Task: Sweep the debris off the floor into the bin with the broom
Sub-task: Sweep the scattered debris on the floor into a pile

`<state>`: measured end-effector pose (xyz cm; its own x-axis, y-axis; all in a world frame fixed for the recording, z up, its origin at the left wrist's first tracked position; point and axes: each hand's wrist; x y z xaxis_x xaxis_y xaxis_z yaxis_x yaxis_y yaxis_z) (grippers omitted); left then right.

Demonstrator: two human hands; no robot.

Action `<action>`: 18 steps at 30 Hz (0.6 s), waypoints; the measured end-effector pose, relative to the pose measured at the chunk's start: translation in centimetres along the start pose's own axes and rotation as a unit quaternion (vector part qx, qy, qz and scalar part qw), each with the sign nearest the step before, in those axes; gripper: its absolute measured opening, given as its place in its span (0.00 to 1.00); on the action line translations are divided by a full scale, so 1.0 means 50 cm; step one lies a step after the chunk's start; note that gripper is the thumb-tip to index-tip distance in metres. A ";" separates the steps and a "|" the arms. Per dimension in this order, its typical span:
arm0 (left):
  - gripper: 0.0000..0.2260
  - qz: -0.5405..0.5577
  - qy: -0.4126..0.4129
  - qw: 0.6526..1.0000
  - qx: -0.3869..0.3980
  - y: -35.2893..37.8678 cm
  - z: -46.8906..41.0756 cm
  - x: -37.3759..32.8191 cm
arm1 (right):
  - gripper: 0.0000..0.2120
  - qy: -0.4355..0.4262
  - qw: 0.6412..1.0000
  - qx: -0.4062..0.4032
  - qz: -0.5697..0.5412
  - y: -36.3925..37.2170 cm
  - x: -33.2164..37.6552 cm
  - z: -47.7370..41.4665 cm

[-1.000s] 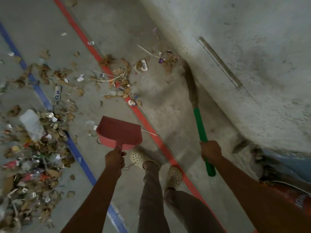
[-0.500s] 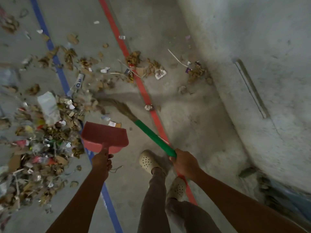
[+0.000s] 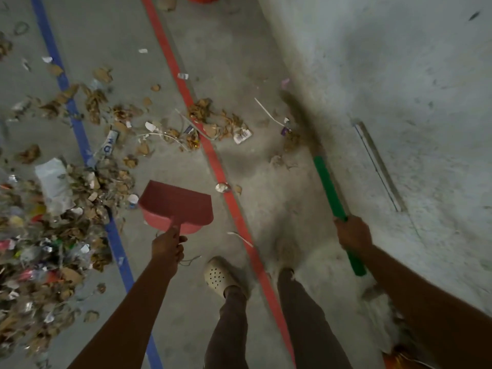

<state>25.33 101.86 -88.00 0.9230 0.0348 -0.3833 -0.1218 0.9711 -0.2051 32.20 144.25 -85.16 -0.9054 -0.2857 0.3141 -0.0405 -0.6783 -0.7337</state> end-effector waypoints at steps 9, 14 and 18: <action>0.14 -0.010 -0.005 1.000 -0.018 0.104 0.001 -0.004 | 0.14 0.000 0.992 0.094 0.081 -0.018 0.002 -0.155; 0.14 -0.019 -0.023 0.999 -0.038 0.168 0.018 0.008 | 0.15 -0.131 0.954 0.188 0.195 -0.012 -0.010 -0.130; 0.14 -0.016 -0.026 0.998 -0.047 0.226 0.039 0.000 | 0.12 -0.187 0.944 0.196 0.190 -0.060 -0.014 -0.126</action>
<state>24.67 113.28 -88.54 0.9448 0.0181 -0.3273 -0.1223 0.9458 -0.3008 30.30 150.75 -87.01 -0.6075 -0.7281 0.3173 0.4837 -0.6561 -0.5793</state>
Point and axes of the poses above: each hand's wrist, its own z-axis away from the middle knuckle, its own y-axis out of the palm, x = y × z, and after that the axes turned 13 degrees about -z, right-handed
